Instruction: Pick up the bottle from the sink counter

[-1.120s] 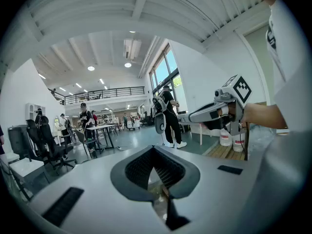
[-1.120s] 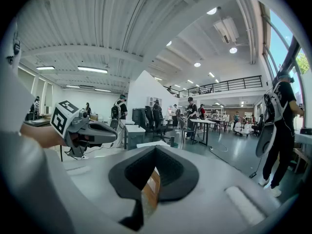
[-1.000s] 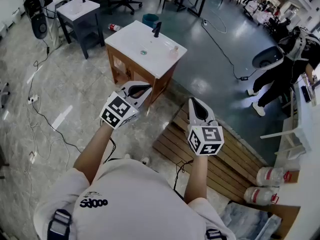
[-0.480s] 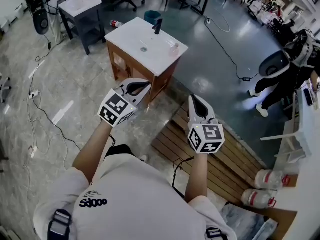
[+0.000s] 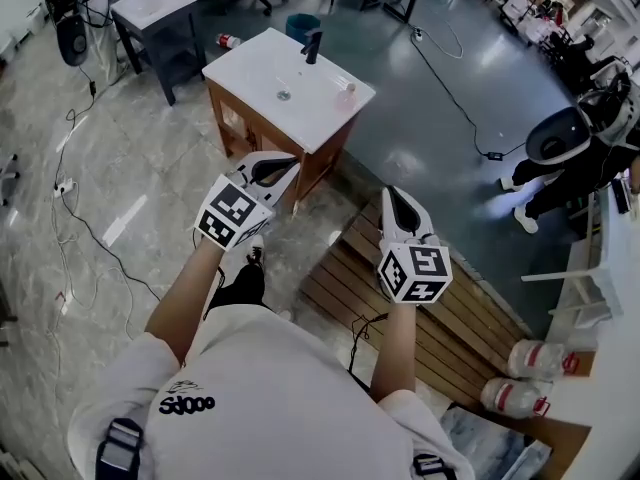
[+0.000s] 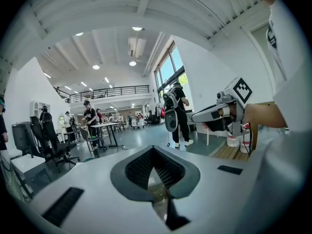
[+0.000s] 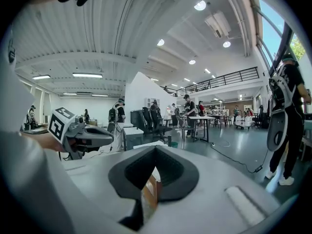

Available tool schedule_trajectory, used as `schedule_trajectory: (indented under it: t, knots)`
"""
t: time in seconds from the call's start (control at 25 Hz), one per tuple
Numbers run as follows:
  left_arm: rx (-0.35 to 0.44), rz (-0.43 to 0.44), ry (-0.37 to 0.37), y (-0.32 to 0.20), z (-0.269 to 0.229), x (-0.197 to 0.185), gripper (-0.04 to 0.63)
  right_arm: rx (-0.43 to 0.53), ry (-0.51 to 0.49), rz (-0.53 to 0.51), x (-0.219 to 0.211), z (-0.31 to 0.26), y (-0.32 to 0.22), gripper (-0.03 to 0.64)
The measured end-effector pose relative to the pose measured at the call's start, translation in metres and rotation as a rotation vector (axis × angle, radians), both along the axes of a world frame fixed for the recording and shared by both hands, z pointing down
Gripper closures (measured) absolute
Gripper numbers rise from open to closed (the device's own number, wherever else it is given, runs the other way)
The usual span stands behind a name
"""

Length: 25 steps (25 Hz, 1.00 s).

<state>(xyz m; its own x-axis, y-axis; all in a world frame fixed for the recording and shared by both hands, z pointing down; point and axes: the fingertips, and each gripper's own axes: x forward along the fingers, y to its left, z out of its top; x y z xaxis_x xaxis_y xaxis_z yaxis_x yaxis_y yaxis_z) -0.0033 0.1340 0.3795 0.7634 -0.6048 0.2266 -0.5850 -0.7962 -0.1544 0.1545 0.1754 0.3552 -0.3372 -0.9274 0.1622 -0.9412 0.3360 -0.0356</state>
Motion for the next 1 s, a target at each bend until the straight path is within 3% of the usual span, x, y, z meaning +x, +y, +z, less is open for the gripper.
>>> schedule_trajectory:
  t: [0.64, 1.0]
  knots:
    - [0.007, 0.060, -0.017, -0.183, 0.005, 0.011, 0.595, 0.011, 0.006, 0.077, 0.007, 0.001, -0.175, 0.606]
    - [-0.025, 0.101, -0.022, -0.257, 0.015, 0.012, 0.595, -0.026, 0.016, 0.095, 0.000, 0.011, -0.246, 0.606]
